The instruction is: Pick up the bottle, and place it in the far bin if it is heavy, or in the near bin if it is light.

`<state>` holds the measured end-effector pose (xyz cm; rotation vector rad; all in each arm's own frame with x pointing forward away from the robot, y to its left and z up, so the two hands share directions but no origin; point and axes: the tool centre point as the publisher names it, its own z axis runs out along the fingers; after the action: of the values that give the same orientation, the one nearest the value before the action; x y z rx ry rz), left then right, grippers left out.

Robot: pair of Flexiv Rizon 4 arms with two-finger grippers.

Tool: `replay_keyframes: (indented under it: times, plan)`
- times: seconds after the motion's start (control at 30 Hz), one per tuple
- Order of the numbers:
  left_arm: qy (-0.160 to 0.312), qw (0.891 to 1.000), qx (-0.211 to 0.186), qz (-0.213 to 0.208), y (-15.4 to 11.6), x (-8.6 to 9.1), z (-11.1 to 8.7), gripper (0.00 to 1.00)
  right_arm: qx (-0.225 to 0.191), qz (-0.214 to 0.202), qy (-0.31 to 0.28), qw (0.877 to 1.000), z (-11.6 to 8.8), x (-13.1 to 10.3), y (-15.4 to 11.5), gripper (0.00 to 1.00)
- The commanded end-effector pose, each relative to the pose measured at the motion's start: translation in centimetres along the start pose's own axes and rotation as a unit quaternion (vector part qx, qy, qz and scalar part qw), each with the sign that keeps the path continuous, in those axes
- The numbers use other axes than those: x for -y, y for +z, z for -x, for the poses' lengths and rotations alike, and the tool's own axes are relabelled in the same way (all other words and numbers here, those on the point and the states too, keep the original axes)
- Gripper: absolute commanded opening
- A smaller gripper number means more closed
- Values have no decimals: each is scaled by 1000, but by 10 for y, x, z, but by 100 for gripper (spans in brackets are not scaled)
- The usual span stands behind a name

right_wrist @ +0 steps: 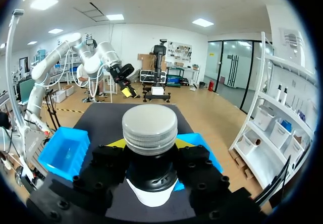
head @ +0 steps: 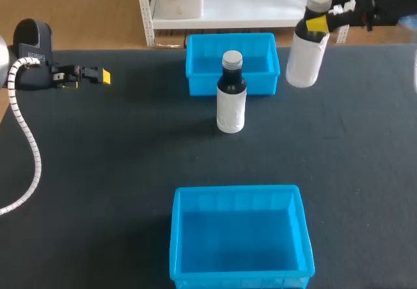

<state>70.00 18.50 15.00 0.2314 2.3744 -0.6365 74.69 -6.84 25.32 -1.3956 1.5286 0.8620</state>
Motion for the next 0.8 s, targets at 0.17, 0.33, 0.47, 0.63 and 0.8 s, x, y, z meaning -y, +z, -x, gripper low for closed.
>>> replay_keyframes:
  times: [0.17,0.33,0.47,0.63,0.8]
  plan:
    - [0,1000,0,0,0,0,0,100,1,31,1,1000,12,41,9,0]
    - [0,1000,0,0,0,0,0,100,-4,37,-8,999,16,61,18,0]
    - [0,1000,0,0,0,0,0,100,-5,39,-15,999,19,75,27,0]
    - [0,1000,0,0,0,0,0,100,-7,41,-20,999,19,87,38,0]
    - [0,1000,0,0,0,0,0,100,-5,48,-25,999,18,98,51,0]
